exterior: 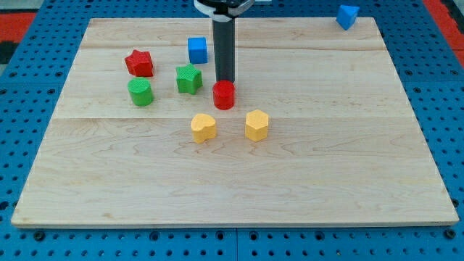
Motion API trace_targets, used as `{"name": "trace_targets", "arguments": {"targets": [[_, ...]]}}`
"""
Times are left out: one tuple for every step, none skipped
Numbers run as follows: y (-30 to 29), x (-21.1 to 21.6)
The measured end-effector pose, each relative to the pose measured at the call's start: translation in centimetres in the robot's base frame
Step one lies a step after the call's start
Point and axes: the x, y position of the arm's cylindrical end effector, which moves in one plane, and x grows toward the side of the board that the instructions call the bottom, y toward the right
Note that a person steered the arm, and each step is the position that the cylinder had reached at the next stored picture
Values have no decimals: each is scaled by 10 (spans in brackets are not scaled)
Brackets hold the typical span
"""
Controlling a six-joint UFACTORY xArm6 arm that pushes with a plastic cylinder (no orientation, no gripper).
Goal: Move the red circle towards bottom left
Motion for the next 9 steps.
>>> {"name": "trace_targets", "arguments": {"targets": [[11,23],[30,39],[49,54],[24,78],[10,80],[16,80],[22,75],[-13,75],[-44,73]]}}
